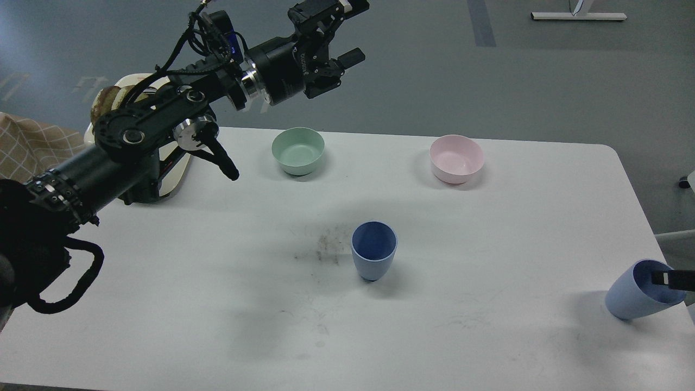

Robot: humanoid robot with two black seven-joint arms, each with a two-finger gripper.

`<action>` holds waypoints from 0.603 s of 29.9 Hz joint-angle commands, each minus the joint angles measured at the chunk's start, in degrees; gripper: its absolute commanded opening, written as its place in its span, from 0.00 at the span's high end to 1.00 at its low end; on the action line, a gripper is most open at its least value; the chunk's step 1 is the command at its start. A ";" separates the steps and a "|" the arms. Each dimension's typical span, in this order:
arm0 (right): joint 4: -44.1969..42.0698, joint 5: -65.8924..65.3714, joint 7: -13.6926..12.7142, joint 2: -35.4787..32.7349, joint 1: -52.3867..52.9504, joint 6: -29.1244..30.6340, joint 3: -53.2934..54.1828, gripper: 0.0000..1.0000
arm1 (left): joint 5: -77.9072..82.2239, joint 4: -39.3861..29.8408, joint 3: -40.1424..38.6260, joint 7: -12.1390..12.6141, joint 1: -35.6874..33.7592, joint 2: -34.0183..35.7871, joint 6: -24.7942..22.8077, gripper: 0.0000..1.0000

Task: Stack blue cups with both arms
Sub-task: 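Grasp the blue cup nearest the right gripper and lift it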

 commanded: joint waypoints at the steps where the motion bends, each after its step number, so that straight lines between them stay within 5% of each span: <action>1: -0.42 0.00 0.00 1.37 -0.91 -0.48 0.04 0.18 | 0.00 0.00 -0.04 0.00 0.00 0.09 0.00 0.02; 5: -1.30 -0.09 0.00 2.95 -1.97 -0.57 0.48 0.30 | 0.00 0.00 -0.04 0.00 0.00 0.09 0.00 0.02; 15: -1.30 -0.18 0.00 3.04 -2.67 -1.01 0.30 0.92 | 0.35 0.00 -1.27 0.00 0.97 0.00 0.00 0.02; 18: -0.95 -0.18 0.00 2.43 -2.50 -1.01 0.39 1.00 | 0.35 0.00 -1.27 0.00 0.97 -0.08 0.00 0.02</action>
